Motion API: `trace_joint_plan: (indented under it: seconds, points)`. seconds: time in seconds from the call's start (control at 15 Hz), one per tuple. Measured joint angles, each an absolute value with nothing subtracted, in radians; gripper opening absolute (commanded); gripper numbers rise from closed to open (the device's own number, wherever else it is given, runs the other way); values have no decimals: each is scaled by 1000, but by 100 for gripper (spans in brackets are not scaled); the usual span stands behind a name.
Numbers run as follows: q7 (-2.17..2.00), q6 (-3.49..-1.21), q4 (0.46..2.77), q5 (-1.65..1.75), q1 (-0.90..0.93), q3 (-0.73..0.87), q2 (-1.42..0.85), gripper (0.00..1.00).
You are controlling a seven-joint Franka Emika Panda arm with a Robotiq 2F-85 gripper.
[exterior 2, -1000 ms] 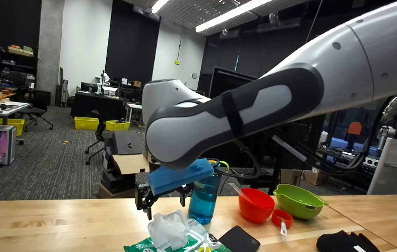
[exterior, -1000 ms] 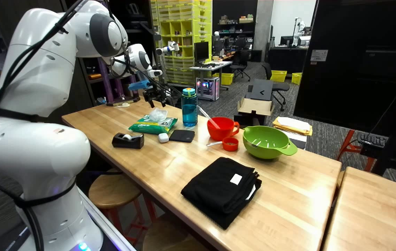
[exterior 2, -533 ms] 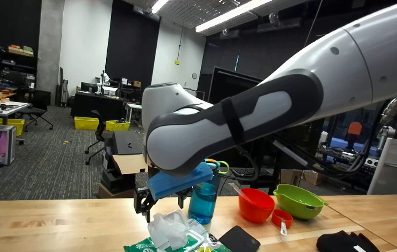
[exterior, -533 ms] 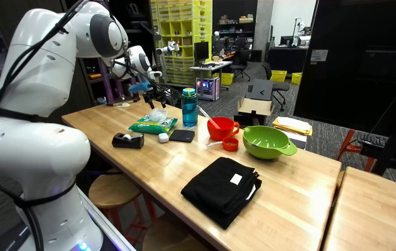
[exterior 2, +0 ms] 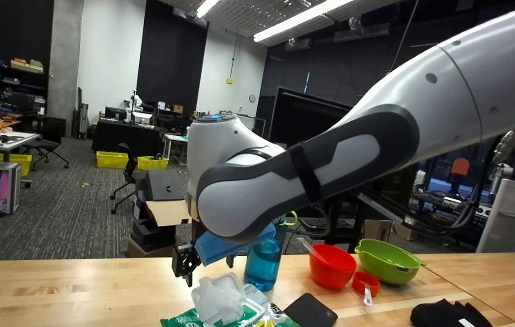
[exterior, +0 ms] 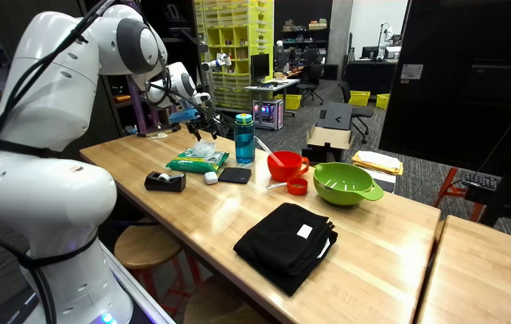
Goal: Close the pack of wipes
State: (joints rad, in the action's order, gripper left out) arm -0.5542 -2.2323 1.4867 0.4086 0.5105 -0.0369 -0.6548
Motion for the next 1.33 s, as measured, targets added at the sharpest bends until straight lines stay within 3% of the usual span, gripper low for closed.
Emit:
trace_joint_plan:
  seconds: [1.33]
  points:
    - [-517, -2287, 1508, 390, 508, -24, -668, 100]
